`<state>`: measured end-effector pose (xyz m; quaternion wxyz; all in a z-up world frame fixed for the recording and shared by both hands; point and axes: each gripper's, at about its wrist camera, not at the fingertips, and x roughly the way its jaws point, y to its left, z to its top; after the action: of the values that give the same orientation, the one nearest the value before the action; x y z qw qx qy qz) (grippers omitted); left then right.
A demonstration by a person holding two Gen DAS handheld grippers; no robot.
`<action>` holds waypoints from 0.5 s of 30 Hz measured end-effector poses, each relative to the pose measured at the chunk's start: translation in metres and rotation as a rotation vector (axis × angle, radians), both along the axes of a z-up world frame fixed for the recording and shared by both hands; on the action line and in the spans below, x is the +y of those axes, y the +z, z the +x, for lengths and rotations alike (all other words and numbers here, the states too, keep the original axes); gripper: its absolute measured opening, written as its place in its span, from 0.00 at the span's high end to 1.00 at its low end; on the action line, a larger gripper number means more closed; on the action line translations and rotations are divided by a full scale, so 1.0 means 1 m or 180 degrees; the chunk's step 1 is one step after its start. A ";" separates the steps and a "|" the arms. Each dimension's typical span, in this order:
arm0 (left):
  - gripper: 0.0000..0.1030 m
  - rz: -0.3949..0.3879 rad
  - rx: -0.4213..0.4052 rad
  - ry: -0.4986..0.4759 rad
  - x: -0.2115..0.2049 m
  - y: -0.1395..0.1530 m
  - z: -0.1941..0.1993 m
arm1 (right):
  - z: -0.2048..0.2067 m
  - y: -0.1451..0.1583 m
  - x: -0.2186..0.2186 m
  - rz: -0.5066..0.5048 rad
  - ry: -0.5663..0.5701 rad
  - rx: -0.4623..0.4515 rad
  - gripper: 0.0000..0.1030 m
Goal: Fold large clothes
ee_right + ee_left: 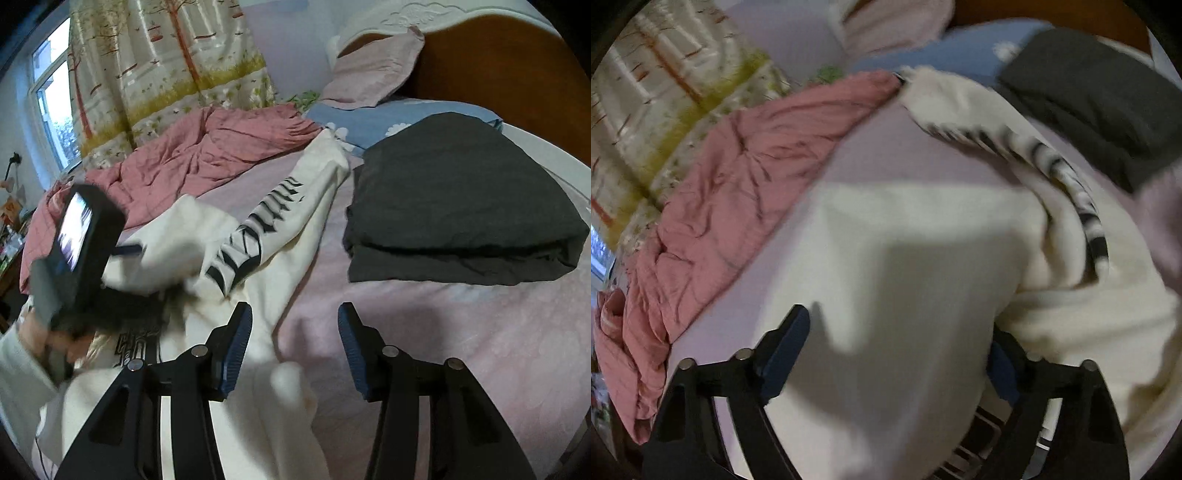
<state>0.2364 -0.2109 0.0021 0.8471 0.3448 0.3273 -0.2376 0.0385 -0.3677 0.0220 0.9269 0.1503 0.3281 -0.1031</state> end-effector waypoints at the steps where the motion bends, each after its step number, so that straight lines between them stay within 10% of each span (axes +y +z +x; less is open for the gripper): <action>1: 0.29 0.0030 -0.0176 0.0074 0.002 0.006 0.009 | 0.000 -0.001 0.003 -0.0027 0.0029 0.0014 0.51; 5: 0.46 0.0363 -0.1068 0.0667 0.018 0.032 0.052 | 0.005 -0.004 0.022 -0.0132 0.0240 0.0097 0.51; 10: 0.87 0.0411 -0.1139 0.2080 0.102 0.061 0.132 | 0.008 -0.005 0.032 -0.0383 0.0253 0.0122 0.51; 15: 0.81 0.0398 -0.1165 0.2403 0.150 0.071 0.142 | 0.013 -0.008 0.031 -0.0397 0.0229 0.0162 0.51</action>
<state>0.3788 -0.0605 0.0734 0.8963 0.2879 0.2885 0.1748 0.0515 -0.3369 0.0140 0.9289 0.0777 0.3497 -0.0938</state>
